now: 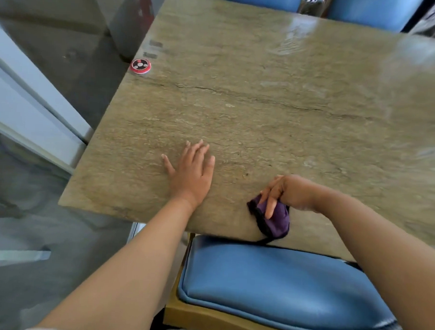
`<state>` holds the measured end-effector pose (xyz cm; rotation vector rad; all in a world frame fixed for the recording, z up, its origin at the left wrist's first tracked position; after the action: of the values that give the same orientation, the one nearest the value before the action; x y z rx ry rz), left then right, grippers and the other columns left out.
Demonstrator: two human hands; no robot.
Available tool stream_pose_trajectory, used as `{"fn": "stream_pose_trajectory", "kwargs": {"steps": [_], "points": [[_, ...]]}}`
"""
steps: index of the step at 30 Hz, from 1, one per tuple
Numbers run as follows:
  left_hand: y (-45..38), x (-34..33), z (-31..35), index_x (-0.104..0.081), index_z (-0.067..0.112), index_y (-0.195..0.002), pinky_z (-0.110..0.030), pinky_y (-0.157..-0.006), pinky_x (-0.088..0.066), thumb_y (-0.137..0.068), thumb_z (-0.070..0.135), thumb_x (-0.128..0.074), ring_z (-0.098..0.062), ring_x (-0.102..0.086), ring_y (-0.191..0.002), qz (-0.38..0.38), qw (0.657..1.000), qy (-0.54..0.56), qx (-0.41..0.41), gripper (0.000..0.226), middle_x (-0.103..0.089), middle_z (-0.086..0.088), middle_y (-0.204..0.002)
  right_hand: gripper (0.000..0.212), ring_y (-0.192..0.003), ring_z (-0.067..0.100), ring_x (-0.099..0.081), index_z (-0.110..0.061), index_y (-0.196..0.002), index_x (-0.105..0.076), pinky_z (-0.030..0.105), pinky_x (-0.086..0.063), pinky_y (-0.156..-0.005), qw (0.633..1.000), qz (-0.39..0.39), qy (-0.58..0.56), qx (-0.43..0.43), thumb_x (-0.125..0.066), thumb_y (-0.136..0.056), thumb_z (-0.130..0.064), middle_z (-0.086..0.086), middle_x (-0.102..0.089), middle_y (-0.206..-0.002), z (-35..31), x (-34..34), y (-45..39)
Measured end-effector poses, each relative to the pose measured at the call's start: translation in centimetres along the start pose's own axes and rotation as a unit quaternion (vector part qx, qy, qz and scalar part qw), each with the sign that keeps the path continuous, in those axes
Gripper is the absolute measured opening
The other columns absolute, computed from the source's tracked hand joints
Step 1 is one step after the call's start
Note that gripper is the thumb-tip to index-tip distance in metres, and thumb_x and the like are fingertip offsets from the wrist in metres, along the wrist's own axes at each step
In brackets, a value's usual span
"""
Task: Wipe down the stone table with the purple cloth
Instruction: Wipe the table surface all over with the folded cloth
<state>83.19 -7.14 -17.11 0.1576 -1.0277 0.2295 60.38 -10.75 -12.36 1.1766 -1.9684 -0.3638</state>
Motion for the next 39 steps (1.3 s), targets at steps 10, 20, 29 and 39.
{"fn": "stream_pose_trajectory", "kwargs": {"steps": [10,20,29,39], "points": [[0.0,-0.1,-0.3,-0.039,0.025,-0.144,-0.055,-0.116,0.012,-0.090,0.050,-0.019,-0.009,-0.018,-0.146,0.071,0.996,0.043,-0.031,0.063,-0.036,0.008,-0.152,0.065,-0.114,0.017,-0.054,-0.026,-0.098,-0.074,0.027,-0.043,-0.104,0.888,0.363,-0.281,-0.032,-0.034,-0.074,0.019,-0.009,-0.059,-0.120,-1.7,6.4,-8.0],[-0.1,-0.2,-0.3,-0.032,0.021,-0.148,-0.052,-0.115,0.009,-0.090,0.049,-0.022,-0.009,-0.024,-0.144,0.092,0.994,0.053,-0.034,0.065,-0.035,0.007,-0.154,0.060,-0.113,0.002,-0.030,-0.026,-0.109,-0.072,0.008,-0.008,-0.103,0.973,0.201,-0.016,0.109,-0.041,-0.079,0.015,-0.017,-0.055,-0.130,-3.8,0.6,-8.1],[-0.2,-0.1,0.0,-0.039,0.033,-0.144,-0.059,-0.115,0.008,-0.089,0.053,-0.020,-0.009,-0.023,-0.144,0.055,0.997,0.005,-0.050,0.062,-0.027,0.012,-0.156,0.054,-0.108,-0.015,-0.042,-0.025,-0.078,-0.080,-0.003,-0.018,-0.090,0.990,0.100,-0.097,-0.011,-0.045,-0.080,0.017,-0.025,-0.068,-0.104,2.5,0.2,0.9],[-1.6,-0.4,3.8,-0.038,0.048,-0.140,-0.062,-0.110,0.018,-0.099,0.049,-0.024,-0.012,-0.013,-0.147,-0.045,0.998,0.040,0.005,0.043,-0.011,0.013,-0.159,0.057,-0.111,0.015,-0.059,-0.016,-0.085,-0.078,0.028,-0.045,-0.099,0.967,0.190,-0.167,0.037,-0.037,-0.073,0.022,-0.003,-0.068,-0.114,-0.6,1.0,-0.7]]}}
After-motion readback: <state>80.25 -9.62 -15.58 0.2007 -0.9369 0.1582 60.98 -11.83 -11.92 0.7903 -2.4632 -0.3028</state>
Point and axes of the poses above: each hand's wrist, its own y-axis away from the middle knuckle, its own x-axis out of the back of the hand, z = x × y, the point moved 3 cm from there along -y, towards the middle knuckle
